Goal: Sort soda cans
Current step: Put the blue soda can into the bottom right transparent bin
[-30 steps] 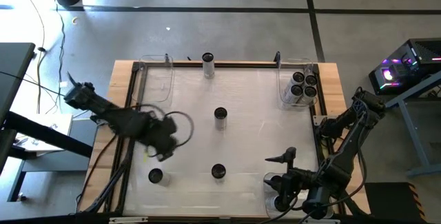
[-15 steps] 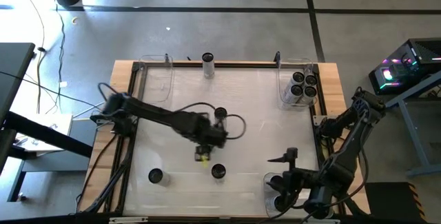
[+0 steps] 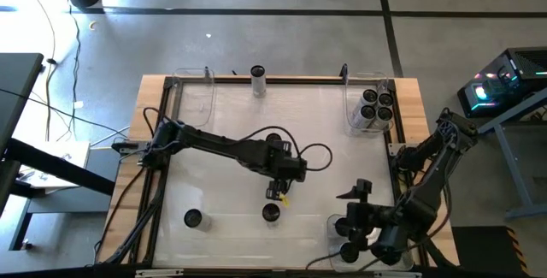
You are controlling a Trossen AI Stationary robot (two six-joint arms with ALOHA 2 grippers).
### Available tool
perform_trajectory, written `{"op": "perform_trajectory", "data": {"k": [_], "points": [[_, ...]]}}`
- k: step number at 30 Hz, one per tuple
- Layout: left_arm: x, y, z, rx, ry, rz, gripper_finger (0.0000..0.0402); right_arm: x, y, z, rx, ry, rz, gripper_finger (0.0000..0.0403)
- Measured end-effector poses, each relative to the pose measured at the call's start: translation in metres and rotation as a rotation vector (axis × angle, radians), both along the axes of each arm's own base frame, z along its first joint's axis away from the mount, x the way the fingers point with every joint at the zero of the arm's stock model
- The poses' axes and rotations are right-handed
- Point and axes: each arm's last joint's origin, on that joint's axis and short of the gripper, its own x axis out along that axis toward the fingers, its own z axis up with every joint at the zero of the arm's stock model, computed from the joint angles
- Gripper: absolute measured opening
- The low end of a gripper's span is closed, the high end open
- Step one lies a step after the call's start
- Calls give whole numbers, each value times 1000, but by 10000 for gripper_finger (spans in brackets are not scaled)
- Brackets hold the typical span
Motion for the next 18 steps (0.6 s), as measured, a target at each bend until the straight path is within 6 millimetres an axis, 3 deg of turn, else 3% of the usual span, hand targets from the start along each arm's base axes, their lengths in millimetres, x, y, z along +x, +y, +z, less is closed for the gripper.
{"op": "perform_trajectory", "data": {"k": [8, 18], "points": [[6, 8, 1, -160, -14, -44, 294, 30, -21, 0, 24, 35, -13, 351], [8, 15, 1, -187, -31, 5, 314, 61, -52, -4, -15, 114, -1, 351]]}}
